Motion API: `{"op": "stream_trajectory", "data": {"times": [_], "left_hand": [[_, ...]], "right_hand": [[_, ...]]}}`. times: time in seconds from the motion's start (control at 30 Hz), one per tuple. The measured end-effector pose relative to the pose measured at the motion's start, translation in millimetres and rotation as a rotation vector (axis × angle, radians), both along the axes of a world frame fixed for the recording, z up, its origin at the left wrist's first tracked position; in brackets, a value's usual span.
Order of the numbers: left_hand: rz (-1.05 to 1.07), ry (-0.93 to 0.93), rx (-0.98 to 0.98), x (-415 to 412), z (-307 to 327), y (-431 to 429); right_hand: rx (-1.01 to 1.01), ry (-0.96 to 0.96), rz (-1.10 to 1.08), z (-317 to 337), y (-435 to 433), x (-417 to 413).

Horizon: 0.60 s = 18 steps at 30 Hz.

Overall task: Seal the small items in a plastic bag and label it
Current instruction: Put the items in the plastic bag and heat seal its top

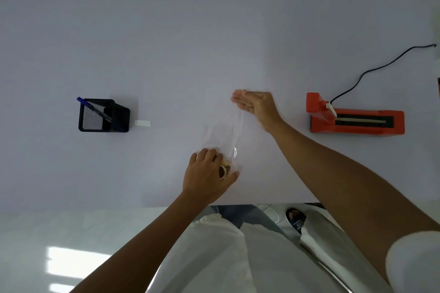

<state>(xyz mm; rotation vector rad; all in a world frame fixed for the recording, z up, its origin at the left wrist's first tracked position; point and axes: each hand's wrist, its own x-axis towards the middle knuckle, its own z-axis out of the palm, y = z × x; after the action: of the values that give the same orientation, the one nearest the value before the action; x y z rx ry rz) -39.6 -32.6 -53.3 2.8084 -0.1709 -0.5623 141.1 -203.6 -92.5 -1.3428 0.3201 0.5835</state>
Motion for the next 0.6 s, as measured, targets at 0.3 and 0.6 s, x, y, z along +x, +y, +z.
{"op": "stream_trajectory", "data": {"times": [0.3, 0.6], "left_hand": [[-0.003, 0.06, 0.028, -3, 4, 1], [0.011, 0.097, 0.005, -2, 9, 1]], "right_hand": [[0.044, -0.085, 0.191, 17, 17, -65], [0.066, 0.042, 0.466, 5, 41, -93]]}}
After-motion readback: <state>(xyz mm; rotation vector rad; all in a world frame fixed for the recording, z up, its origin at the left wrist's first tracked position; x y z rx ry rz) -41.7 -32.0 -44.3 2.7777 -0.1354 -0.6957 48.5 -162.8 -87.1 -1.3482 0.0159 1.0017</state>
